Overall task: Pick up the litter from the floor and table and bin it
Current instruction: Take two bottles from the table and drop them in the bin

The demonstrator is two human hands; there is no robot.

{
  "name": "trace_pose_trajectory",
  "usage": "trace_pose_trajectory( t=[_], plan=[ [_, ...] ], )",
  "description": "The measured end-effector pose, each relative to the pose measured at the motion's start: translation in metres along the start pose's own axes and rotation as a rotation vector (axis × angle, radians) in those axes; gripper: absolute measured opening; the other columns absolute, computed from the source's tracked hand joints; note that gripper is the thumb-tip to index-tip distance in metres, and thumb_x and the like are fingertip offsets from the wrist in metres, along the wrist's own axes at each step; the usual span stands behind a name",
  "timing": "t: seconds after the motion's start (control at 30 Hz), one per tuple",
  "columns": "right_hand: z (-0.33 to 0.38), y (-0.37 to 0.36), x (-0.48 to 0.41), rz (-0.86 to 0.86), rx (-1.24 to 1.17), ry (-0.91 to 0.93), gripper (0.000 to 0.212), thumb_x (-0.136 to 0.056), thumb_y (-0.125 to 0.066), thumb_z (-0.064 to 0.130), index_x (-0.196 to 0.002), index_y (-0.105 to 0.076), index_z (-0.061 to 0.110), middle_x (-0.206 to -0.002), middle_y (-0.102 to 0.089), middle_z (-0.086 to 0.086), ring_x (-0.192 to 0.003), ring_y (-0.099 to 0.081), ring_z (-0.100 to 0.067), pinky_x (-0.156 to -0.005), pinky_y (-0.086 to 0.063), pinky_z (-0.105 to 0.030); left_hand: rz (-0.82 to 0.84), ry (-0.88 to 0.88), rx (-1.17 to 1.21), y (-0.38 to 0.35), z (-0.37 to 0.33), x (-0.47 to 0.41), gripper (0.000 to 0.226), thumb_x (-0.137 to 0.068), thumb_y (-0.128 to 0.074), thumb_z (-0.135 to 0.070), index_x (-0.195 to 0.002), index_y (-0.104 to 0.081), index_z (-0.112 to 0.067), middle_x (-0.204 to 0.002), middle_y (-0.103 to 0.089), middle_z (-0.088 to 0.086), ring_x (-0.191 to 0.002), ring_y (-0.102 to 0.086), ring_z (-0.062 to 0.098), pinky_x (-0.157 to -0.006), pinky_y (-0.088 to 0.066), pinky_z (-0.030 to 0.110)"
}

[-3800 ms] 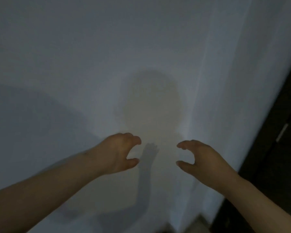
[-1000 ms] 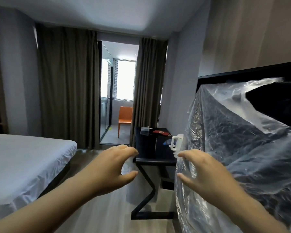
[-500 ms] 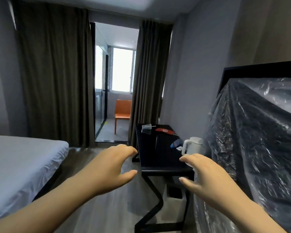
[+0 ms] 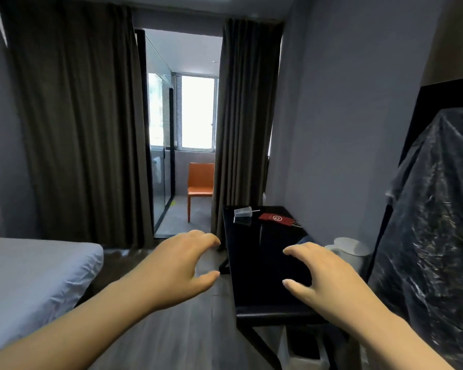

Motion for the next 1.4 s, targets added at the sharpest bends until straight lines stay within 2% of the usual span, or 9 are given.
trace_pose_trajectory(
  t=[0.3,0.63,0.83,1.17,1.4],
  plan=[
    [-0.038,-0.07,-0.118,0.055,0.001,-0.031,0.053,-0.085,-0.059,0.05,-0.135,-0.043,0.038,-0.13,-0.048,0.023,-0.124,-0.043,0.0,-0.099,-0.04,-0.022,0.048,0.008,0.072,-0.066,0.087,-0.103,0.052,-0.084,-0.056,-0.052,-0.133,-0.044,-0.037,-0.127,-0.051,-0.02,-0.117,-0.048,-0.003,-0.097,-0.041,0.015],
    [-0.053,-0.152,-0.262,0.054,0.018,-0.156,0.053,-0.084,-0.06,0.052,-0.133,-0.045,0.039,-0.129,-0.049,0.023,-0.121,-0.044,0.003,-0.094,-0.038,-0.015,0.104,-0.08,0.119,-0.126,0.219,-0.221,0.053,-0.085,-0.056,-0.053,-0.133,-0.043,-0.036,-0.127,-0.051,-0.017,-0.117,-0.049,0.001,-0.098,-0.044,0.022],
    [-0.054,-0.195,-0.333,0.077,0.029,-0.245,0.054,-0.086,-0.06,0.05,-0.136,-0.044,0.036,-0.132,-0.048,0.022,-0.124,-0.043,0.002,-0.099,-0.039,-0.017,0.136,-0.142,0.152,-0.151,0.292,-0.286,0.053,-0.085,-0.056,-0.052,-0.134,-0.043,-0.036,-0.129,-0.05,-0.017,-0.117,-0.05,0.002,-0.098,-0.043,0.021],
    [-0.095,-0.255,-0.404,0.141,0.047,-0.37,0.055,-0.087,-0.06,0.048,-0.137,-0.043,0.035,-0.133,-0.049,0.02,-0.124,-0.042,0.0,-0.091,-0.035,-0.013,0.229,-0.224,0.214,-0.221,0.344,-0.368,0.054,-0.084,-0.058,-0.051,-0.133,-0.045,-0.035,-0.126,-0.051,-0.018,-0.114,-0.05,0.002,-0.094,-0.043,0.018],
    [-0.155,-0.289,-0.475,0.119,0.003,-0.432,0.055,-0.087,-0.061,0.046,-0.137,-0.044,0.034,-0.134,-0.048,0.018,-0.124,-0.044,-0.001,-0.1,-0.04,-0.02,0.236,-0.273,0.195,-0.263,0.37,-0.457,0.055,-0.084,-0.06,-0.05,-0.134,-0.045,-0.033,-0.126,-0.052,-0.016,-0.114,-0.051,0.003,-0.096,-0.042,0.018]
  ],
)
Point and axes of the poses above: each hand's wrist, its own x-axis away from the middle knuckle, its own y-axis out of the back of the hand, z = x × y, the point moved 9 cm from there along -x, towards the middle knuckle
